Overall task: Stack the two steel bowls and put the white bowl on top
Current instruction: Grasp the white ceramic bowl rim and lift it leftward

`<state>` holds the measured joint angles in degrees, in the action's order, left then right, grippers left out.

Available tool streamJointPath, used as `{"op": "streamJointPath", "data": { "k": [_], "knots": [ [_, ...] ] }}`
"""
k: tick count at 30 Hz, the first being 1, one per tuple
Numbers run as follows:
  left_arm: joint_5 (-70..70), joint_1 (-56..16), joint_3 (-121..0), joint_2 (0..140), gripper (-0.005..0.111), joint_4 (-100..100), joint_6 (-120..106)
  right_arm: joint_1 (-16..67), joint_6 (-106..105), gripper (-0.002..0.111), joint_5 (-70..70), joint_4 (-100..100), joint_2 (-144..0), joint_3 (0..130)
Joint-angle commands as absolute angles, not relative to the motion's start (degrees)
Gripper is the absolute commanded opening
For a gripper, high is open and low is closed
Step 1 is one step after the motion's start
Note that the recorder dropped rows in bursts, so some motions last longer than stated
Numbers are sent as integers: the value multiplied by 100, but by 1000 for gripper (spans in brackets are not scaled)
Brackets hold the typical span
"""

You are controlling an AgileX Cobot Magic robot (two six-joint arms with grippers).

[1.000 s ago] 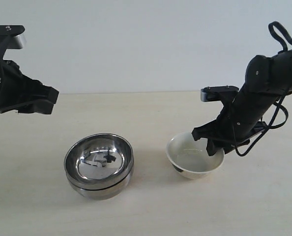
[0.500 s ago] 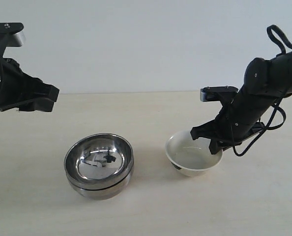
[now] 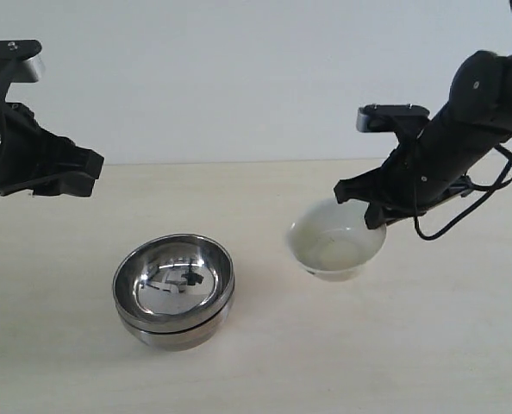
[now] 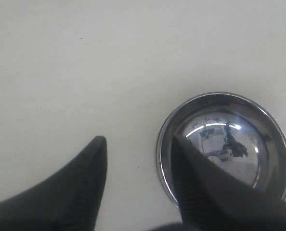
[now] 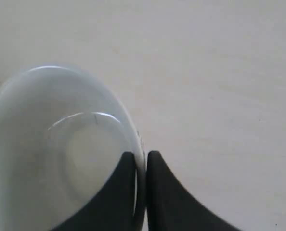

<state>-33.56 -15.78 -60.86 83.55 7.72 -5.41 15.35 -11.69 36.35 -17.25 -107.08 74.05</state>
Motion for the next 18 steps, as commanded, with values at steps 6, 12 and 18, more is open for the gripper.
{"op": "streamJointPath", "data": {
  "k": [6, 12, 18],
  "knots": [
    [-3601, -1556, -6055, 8347, 41, 697, -491, 1493, -1775, 0, 3967, -2954, -10121, 7444],
    [-3685, -1556, -6055, 8347, 41, 619, -491, 1641, -2844, 0, 4342, -4587, -9976, 7444],
    [-3685, -1556, -6055, 8347, 41, 619, -491, 2620, -2844, 0, 3768, -4708, -9963, 7444]
  ]
}}
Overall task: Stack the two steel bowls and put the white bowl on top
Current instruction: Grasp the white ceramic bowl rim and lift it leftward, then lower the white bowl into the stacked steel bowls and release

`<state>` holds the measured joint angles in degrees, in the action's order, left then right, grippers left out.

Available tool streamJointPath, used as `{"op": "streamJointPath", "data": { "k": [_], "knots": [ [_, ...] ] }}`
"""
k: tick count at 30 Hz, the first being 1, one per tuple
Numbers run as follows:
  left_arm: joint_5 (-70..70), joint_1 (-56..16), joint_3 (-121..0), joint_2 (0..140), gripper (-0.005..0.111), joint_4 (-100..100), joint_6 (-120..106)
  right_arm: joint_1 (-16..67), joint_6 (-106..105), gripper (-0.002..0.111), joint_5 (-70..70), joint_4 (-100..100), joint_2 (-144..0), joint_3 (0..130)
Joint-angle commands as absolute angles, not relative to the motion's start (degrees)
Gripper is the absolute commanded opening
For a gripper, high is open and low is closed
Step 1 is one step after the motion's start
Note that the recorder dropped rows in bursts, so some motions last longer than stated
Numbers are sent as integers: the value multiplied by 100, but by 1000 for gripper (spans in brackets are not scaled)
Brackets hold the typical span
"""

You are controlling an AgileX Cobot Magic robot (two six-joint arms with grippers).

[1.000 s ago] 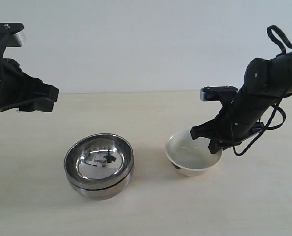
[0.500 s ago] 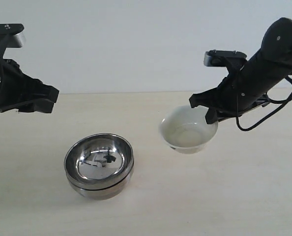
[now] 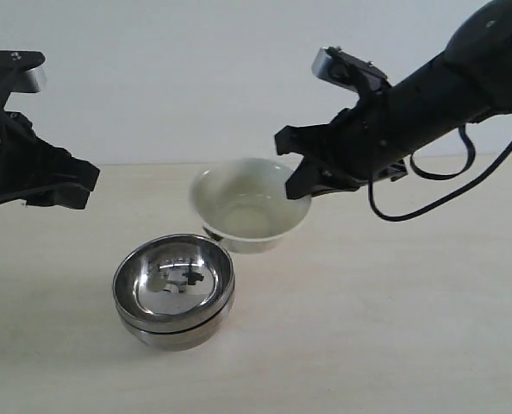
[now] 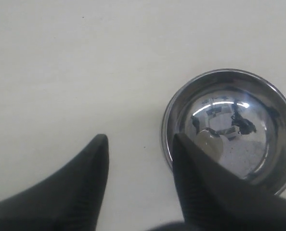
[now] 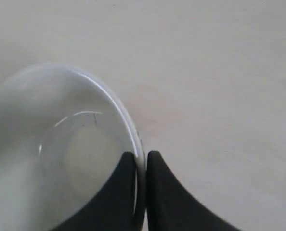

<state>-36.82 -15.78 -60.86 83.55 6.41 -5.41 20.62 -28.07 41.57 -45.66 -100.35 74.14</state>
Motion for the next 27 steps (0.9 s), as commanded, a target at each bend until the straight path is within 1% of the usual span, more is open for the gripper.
{"op": "streamJointPath", "data": {
  "k": [1, 6, 8, 15, 27],
  "knots": [
    [-3696, -1556, -6055, 8347, 41, 619, -491, 2788, -2832, 0, 3632, -4708, -9963, 7444],
    [-3786, -1556, -6055, 8347, 41, 619, -491, 3414, -2698, 0, 3276, -4719, -10440, 7550],
    [-3845, -1556, -6055, 8347, 41, 619, -491, 3532, -2698, 0, 3073, -4719, -10665, 7550],
    [-3860, -1556, -6055, 8347, 41, 619, -491, 3546, -2852, 0, 2903, -4719, -11097, 7550],
    [-3838, -1556, -6055, 8347, 41, 619, -491, 3546, -2874, 0, 2725, -4605, -11153, 7550]
  ]
}}
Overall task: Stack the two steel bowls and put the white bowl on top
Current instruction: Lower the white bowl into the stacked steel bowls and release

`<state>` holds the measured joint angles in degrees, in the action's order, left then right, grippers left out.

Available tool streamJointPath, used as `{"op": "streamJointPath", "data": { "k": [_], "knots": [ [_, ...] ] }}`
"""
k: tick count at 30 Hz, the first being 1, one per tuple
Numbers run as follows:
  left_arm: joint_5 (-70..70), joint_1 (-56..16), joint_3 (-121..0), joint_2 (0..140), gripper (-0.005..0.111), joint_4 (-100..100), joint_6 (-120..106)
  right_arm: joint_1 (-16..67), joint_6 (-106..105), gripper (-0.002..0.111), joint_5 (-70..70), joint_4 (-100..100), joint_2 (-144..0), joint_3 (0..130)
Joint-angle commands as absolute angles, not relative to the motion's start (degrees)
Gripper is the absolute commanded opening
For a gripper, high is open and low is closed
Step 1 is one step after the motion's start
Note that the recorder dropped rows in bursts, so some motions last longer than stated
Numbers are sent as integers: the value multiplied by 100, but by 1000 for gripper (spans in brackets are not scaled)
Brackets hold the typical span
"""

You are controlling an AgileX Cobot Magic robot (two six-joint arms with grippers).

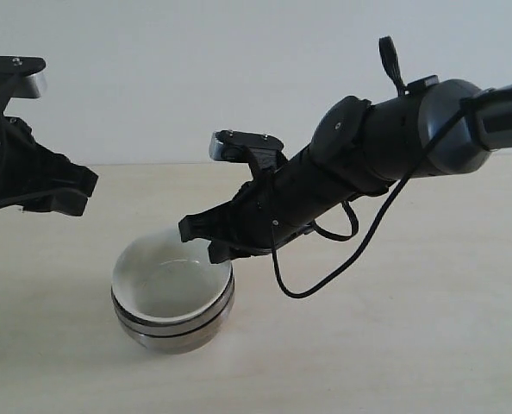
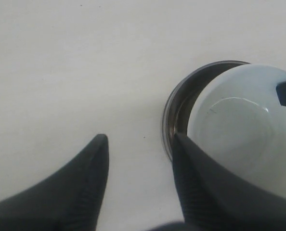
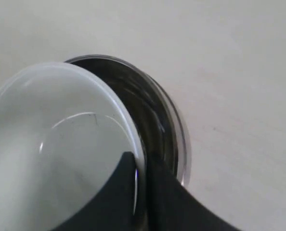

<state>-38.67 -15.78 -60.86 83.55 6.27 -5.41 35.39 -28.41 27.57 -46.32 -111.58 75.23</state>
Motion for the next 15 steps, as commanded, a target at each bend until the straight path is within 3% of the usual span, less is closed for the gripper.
{"op": "streamJointPath", "data": {
  "k": [1, 10, 15],
  "knots": [
    [-3838, -1556, -6055, 8347, 41, 619, -491, 3546, -2860, 0, 2725, -4605, -11153, 7550],
    [-3838, -1556, -6055, 8347, 41, 619, -491, 3546, -2901, 1, 2786, -4605, -11153, 7550],
    [-3838, -1556, -6055, 8347, 41, 619, -477, 3546, -2901, 25, 2819, -4605, -11153, 7550]
  ]
}}
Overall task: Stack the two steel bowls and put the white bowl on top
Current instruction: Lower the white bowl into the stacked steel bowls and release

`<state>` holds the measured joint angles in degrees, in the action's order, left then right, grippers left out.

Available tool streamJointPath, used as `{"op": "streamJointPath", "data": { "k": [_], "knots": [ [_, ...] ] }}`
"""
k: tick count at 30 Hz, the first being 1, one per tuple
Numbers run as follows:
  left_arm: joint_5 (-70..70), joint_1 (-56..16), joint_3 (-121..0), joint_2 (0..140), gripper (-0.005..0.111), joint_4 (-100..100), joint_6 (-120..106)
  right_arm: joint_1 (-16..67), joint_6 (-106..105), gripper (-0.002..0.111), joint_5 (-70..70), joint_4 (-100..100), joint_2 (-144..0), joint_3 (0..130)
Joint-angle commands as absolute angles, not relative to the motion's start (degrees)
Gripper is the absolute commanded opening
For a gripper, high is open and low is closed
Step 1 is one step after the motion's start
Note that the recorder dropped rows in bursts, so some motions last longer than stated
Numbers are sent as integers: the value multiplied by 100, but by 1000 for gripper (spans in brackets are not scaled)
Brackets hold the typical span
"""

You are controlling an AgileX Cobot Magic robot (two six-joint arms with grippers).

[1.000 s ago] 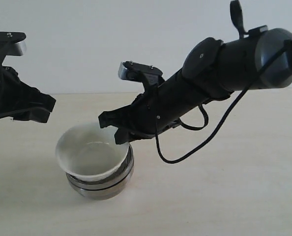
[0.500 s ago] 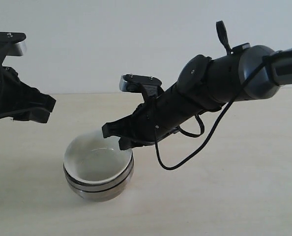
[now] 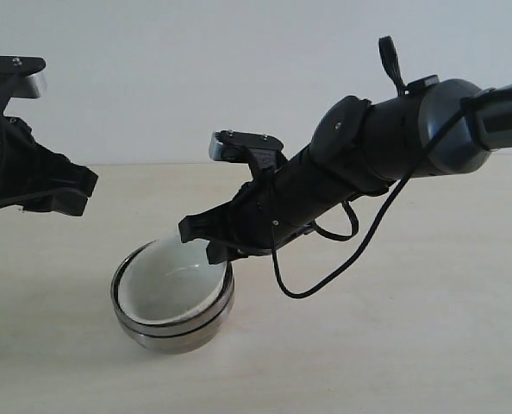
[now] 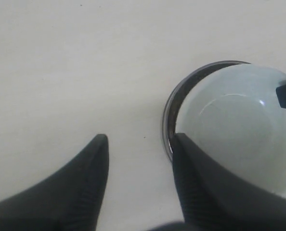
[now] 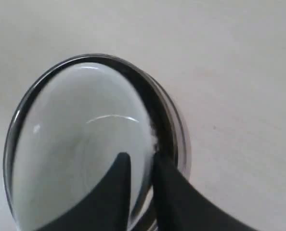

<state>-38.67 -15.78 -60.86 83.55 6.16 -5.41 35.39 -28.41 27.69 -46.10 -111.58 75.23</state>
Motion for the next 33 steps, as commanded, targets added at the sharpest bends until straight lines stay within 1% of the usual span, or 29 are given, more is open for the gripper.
{"op": "streamJointPath", "data": {
  "k": [1, 22, 23, 25, 26, 28, 33],
  "knots": [
    [-3838, -1556, -6055, 8347, 41, 619, -477, 3546, -2901, 28, 2830, -4605, -11153, 7550],
    [-3882, -1556, -6055, 8347, 41, 619, -479, 3546, -2712, 27, 3183, -3943, -10757, 7550],
    [-3882, -1556, -6055, 8347, 41, 619, -479, 3546, -2693, 25, 3233, -3943, -10757, 7550],
    [-3882, -1556, -6055, 8347, 41, 619, -479, 3546, -2693, 17, 3292, -3943, -10757, 7550],
    [-3882, -1556, -6055, 8347, 41, 619, -479, 3546, -2693, 9, 3320, -3943, -10757, 7550],
    [-3882, -1556, -6055, 8347, 41, 619, -479, 3546, -2693, 0, 3297, -3943, -10757, 7535],
    [-3896, -1556, -6055, 8347, 41, 619, -479, 3555, -2693, 0, 3072, -3953, -10819, 7364]
  ]
}}
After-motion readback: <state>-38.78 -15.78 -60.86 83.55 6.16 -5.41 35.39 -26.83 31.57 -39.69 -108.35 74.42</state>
